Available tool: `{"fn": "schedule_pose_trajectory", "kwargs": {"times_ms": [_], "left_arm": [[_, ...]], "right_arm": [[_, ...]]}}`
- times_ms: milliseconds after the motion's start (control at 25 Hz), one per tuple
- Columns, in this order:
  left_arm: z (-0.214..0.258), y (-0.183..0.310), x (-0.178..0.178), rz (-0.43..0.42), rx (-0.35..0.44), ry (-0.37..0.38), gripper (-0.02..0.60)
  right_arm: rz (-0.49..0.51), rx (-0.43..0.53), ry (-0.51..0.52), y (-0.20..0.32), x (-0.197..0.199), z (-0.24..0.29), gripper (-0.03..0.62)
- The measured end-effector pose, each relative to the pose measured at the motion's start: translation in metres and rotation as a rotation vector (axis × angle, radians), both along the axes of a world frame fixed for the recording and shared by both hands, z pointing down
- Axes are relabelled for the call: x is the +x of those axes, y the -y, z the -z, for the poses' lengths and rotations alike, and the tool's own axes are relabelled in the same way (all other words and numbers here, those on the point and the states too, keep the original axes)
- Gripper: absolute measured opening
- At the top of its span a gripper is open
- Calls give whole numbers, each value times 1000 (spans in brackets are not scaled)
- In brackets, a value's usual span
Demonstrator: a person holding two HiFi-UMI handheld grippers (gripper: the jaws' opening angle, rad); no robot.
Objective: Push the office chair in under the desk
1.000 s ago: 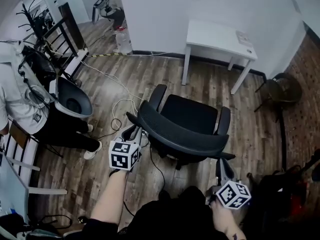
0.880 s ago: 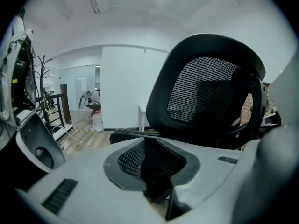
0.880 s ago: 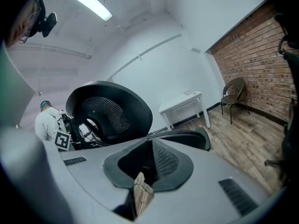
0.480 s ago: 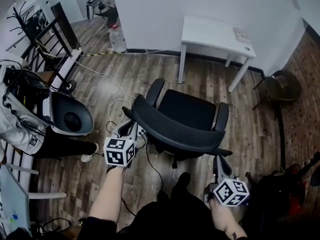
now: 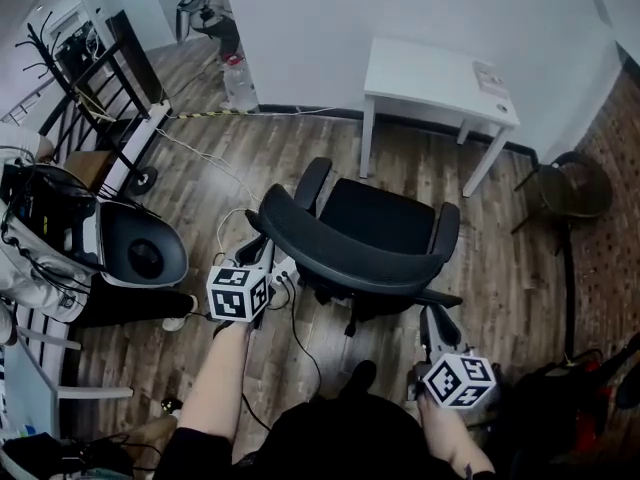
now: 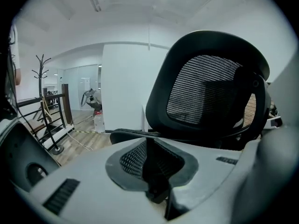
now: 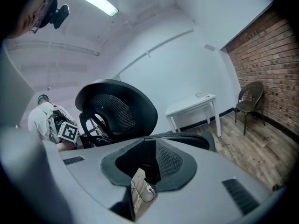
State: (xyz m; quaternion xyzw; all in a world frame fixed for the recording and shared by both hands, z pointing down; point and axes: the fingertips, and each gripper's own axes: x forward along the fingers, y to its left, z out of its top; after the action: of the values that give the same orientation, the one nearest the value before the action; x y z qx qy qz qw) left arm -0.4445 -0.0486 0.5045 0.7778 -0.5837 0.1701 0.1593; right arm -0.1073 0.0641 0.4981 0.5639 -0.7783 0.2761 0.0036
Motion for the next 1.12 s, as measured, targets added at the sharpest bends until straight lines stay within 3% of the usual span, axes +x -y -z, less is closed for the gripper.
{"fn": "schedule_pose_trajectory", "kwargs": {"times_ms": [160,280,480,680,840,1000,1120], "left_arm": [[6,41,13,31,-16,3,31],[7,67,22,31,-12,-5,31],[-3,89,28,3,1,-17,34],[-3,125,29,-14,16,-36,34],[-5,142,32,-47,24,-40,34],[-9,150,34,-87,32,-46,34],[-4,173,39,-114,23,-31,34]], "right_arm": [[2,19,-4,42,25,8,102],[21,39,-75,66,42,12,148],[159,138,-338,85,35,17,199],[315,156,-617,130,5,6,227],[387,157,-788,149,-12,-6,224],[466,197,-1003,161,-27,-15,166],[532,209,-1149,184,-34,-17,163]]}}
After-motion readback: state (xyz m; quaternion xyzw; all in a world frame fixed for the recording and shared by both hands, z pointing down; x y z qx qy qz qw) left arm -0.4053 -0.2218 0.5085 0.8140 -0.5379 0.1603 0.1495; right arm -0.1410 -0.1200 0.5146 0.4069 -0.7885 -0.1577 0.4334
